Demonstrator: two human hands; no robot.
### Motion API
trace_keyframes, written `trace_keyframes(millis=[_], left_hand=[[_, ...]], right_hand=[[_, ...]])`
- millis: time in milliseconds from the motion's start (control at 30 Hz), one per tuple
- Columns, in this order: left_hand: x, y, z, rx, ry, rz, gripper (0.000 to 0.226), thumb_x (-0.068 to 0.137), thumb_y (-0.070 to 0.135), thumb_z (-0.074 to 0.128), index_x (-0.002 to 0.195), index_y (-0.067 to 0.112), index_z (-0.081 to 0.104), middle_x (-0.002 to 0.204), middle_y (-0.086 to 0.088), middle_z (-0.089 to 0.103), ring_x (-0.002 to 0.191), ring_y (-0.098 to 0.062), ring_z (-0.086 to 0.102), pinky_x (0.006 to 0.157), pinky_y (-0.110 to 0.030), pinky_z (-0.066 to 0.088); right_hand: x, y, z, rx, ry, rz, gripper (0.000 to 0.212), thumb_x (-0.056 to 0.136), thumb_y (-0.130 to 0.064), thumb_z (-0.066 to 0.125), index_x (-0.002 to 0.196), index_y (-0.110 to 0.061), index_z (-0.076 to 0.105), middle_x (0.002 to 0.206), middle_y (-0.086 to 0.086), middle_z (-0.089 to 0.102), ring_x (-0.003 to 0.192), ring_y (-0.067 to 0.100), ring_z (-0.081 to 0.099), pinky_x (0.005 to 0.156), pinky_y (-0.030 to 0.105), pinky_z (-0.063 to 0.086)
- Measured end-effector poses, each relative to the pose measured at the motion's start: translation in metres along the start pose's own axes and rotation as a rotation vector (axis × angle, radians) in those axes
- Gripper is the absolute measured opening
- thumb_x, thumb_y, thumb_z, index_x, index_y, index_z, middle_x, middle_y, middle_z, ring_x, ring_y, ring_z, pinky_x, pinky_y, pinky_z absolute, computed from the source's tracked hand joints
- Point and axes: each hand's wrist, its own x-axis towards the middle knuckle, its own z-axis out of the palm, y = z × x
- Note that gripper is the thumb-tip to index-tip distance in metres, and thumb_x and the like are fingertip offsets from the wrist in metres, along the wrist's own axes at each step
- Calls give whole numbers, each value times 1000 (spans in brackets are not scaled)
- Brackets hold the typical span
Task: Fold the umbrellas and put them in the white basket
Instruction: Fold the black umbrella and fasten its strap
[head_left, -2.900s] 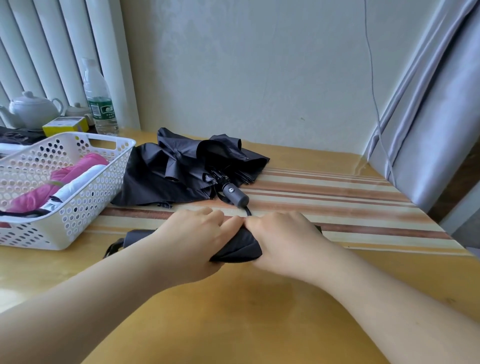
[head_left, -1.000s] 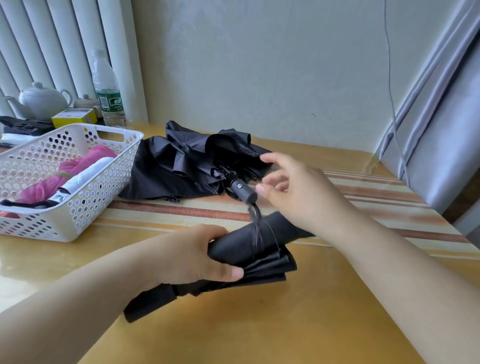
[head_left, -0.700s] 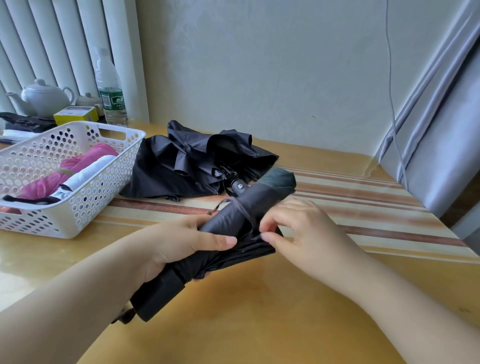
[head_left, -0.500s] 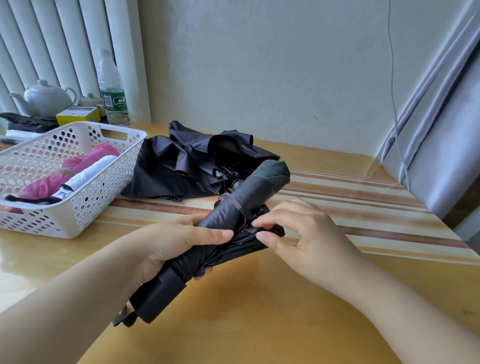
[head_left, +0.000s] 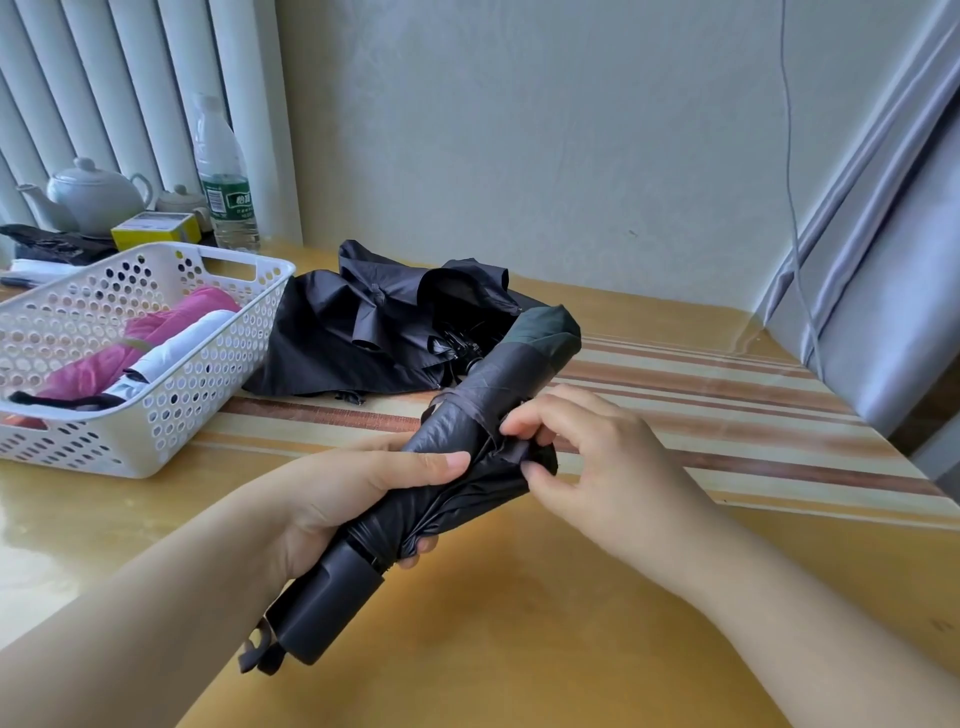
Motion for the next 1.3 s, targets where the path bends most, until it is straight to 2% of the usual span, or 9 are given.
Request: trace_keyframes(millis=[133, 433, 600, 767, 900, 1000, 1067, 1200, 1300], left_hand=[[-1, -2, 2, -14, -26, -4, 31, 70, 24, 71, 93, 7, 61, 64, -8, 58, 45, -20, 48, 44, -25, 42], [-2, -1, 2, 45, -25, -4, 36, 69, 26, 73, 97, 6, 62, 66, -11, 58, 46, -21, 50, 43, -25, 43], [0, -1, 6, 110, 25, -35, 37, 65, 27, 77, 95, 9, 66, 64, -10, 60, 48, -21, 52, 43, -25, 43], [0, -1, 7, 79, 59, 6, 37, 68, 24, 81, 96, 7, 63, 64, -11, 58, 48, -22, 51, 43, -25, 43], [3, -7, 2, -64, 153, 65, 49, 64, 27, 77, 104, 5, 61, 66, -11, 57, 49, -22, 50, 43, -27, 43], [3, -9, 1, -178, 154, 113, 44, 65, 27, 76, 99, 4, 59, 65, -10, 56, 46, -20, 49, 42, -27, 43], [6, -11, 4, -245, 103, 128, 41, 64, 28, 75, 93, 4, 59, 65, -10, 55, 44, -19, 48, 41, -26, 42], [13, -12, 17, -280, 13, 171, 34, 68, 29, 73, 88, 5, 59, 64, -9, 54, 44, -19, 48, 42, -26, 43], [18, -7, 23, -205, 42, 224, 27, 72, 26, 72, 86, 8, 58, 65, -10, 54, 46, -21, 49, 44, -27, 43]], right_hand=[[8, -4, -5, -25, 42, -70, 2, 80, -18, 67, 80, -17, 69, 78, -16, 56, 71, -4, 48, 66, 9, 35], [17, -9, -22, 156, -200, 99, 13, 90, -19, 66, 80, -26, 71, 83, -10, 67, 84, 5, 58, 70, 11, 41], [18, -14, -11, -242, -145, -141, 17, 87, -29, 53, 80, -19, 64, 72, -8, 60, 64, 20, 56, 55, 33, 43], [20, -14, 0, -363, 139, -166, 20, 78, -34, 65, 73, -17, 56, 59, -11, 50, 53, 15, 47, 55, 23, 32], [8, -20, -8, -153, 365, 144, 33, 87, -48, 56, 74, -19, 50, 59, -12, 44, 56, 10, 43, 54, 22, 33], [-7, -22, -11, 153, -159, 656, 59, 83, -69, 33, 84, -19, 63, 65, -1, 68, 62, 12, 63, 60, 16, 44], [-16, -20, 0, 532, -458, 898, 67, 74, -73, 30, 102, -22, 63, 86, 0, 75, 77, 13, 70, 74, 26, 52], [-11, -14, 25, 949, -242, 772, 72, 72, -79, 43, 124, -32, 58, 116, -4, 69, 106, 17, 65, 94, 37, 49], [12, -18, 22, 998, -57, 679, 69, 70, -78, 56, 115, -26, 64, 111, 0, 71, 107, 21, 64, 92, 39, 50]])
